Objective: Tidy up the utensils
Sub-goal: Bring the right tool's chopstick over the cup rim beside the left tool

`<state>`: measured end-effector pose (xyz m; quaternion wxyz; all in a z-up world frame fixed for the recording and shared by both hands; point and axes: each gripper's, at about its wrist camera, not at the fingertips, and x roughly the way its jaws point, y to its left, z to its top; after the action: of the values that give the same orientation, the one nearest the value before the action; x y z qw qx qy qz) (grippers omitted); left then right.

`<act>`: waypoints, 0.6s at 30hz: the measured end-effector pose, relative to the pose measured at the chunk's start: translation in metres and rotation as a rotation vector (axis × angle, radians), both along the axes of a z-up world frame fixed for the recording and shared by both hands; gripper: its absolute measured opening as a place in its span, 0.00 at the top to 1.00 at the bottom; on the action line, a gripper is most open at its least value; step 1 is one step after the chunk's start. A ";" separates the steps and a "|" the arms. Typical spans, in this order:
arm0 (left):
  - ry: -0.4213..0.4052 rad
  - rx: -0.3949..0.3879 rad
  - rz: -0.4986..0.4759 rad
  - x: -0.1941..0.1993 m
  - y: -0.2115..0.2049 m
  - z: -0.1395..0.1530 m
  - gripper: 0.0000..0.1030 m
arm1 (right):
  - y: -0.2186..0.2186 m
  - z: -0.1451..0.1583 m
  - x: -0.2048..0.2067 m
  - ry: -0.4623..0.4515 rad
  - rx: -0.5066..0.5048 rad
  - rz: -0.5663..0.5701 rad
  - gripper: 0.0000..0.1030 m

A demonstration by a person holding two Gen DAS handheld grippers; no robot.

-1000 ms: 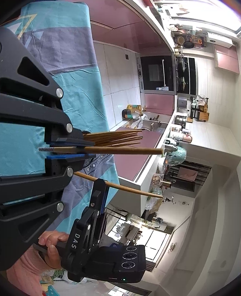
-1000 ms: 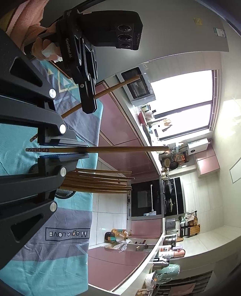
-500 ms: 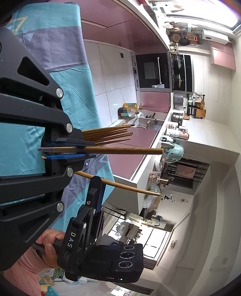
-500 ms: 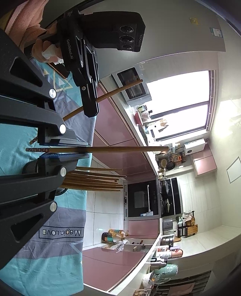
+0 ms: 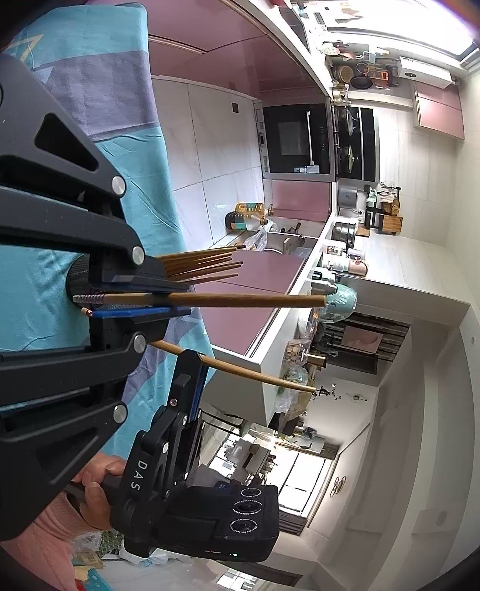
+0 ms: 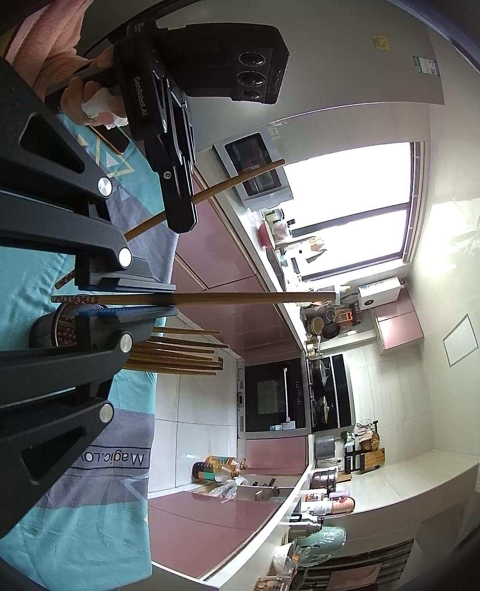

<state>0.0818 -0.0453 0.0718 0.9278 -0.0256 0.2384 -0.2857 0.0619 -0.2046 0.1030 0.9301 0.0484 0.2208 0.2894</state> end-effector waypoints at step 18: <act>-0.028 -0.023 0.001 0.010 -0.003 0.012 0.93 | 0.003 0.006 -0.002 -0.025 -0.016 -0.009 0.95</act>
<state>0.0914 -0.0487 0.0834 0.9309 -0.0322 0.2221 -0.2881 0.0598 -0.2020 0.1092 0.9344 0.0382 0.2112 0.2841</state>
